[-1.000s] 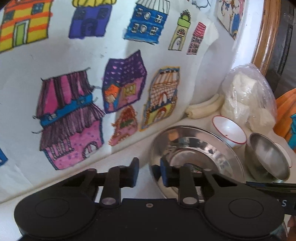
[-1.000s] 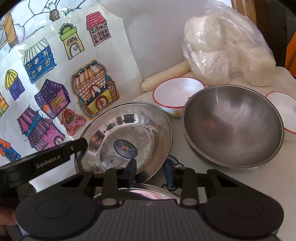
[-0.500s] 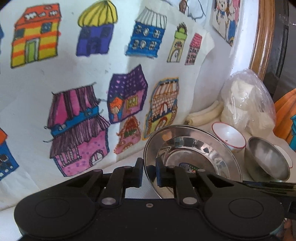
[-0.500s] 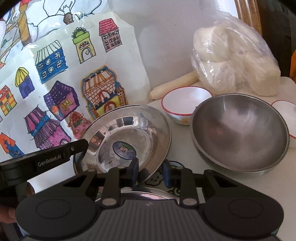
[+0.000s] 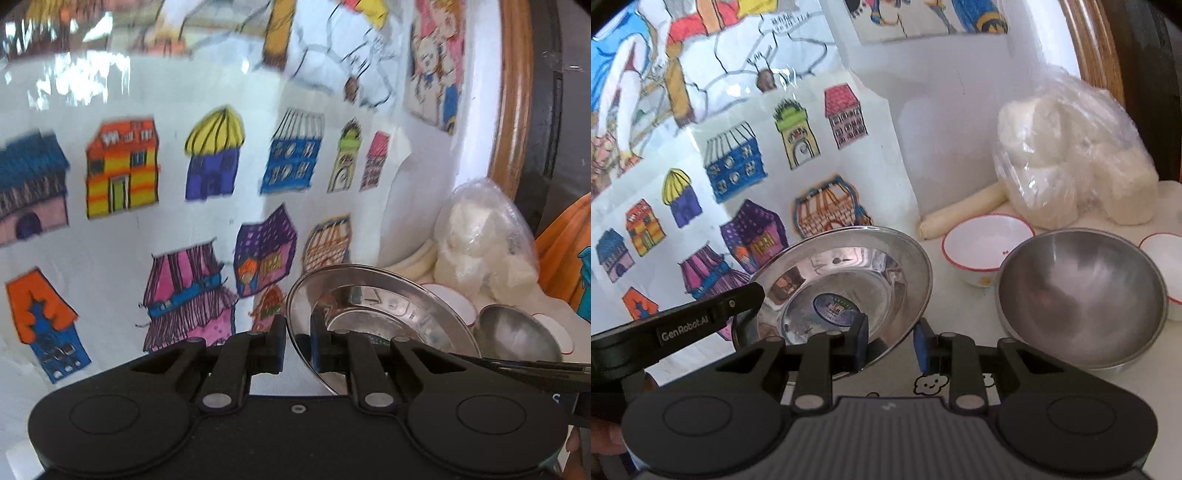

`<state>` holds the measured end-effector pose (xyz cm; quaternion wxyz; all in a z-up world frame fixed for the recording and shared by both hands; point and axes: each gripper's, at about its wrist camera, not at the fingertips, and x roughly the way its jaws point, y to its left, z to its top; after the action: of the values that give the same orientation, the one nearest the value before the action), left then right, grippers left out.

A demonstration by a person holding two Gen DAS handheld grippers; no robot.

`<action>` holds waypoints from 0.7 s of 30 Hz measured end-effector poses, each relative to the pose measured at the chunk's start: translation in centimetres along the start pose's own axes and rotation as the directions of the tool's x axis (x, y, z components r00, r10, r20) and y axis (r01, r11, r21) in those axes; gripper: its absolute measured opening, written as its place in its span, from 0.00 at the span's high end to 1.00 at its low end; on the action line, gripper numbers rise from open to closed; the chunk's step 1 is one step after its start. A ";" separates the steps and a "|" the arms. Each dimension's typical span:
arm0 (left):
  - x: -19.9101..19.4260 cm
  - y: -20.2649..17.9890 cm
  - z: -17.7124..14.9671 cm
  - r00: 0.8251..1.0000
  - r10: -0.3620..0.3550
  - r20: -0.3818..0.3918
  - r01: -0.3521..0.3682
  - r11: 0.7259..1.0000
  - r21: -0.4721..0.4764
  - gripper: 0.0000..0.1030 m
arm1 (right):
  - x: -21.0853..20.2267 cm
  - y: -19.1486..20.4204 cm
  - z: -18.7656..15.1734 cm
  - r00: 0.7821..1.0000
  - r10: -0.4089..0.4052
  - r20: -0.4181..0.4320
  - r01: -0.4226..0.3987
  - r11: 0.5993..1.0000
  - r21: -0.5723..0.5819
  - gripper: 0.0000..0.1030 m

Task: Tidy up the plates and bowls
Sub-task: 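Lift the second plate with both tools and lower it onto the plate stack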

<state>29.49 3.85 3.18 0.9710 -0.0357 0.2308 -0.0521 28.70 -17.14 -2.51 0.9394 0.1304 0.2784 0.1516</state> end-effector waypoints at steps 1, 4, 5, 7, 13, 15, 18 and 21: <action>-0.5 -0.3 0.1 1.000 -0.003 0.011 0.003 1.000 0.007 0.86 | -0.5 0.0 -0.2 1.000 0.003 0.013 -0.003 1.000 0.001 0.71; -2.3 -1.4 0.2 0.999 -0.017 0.047 0.016 0.999 0.032 0.86 | -2.4 -0.2 -0.4 0.999 0.006 0.047 -0.007 1.000 0.002 0.71; -2.9 -1.8 0.2 0.998 -0.021 0.057 0.019 0.999 0.043 0.86 | -3.0 -0.4 -0.4 0.998 0.008 0.058 -0.008 1.000 0.005 0.71; -4.1 -2.6 0.2 0.997 -0.029 0.073 0.025 0.998 0.063 0.86 | -4.5 -0.7 -0.6 0.997 0.015 0.076 -0.016 1.000 0.016 0.71; -6.6 -4.8 -0.1 0.994 -0.064 0.091 0.055 0.994 0.097 0.85 | -8.1 -1.8 -1.3 0.994 0.012 0.110 -0.016 0.999 0.031 0.71; -7.3 -5.5 -0.3 0.993 -0.072 0.092 0.062 0.992 0.110 0.85 | -9.0 -2.2 -1.6 0.993 0.005 0.116 -0.009 0.999 0.031 0.71; -7.8 -6.5 -0.7 0.993 -0.083 0.088 0.072 0.990 0.120 0.85 | -10.2 -2.8 -2.1 0.992 -0.007 0.124 0.003 0.999 0.033 0.71; -8.3 -7.2 -1.2 0.993 -0.091 0.080 0.081 0.989 0.125 0.85 | -11.2 -3.5 -2.8 0.992 -0.014 0.125 0.009 0.999 0.037 0.71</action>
<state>20.99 -2.34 6.43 0.9772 0.0113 0.1835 -0.1064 18.88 -23.92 -0.48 0.9534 0.1550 0.2222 0.1327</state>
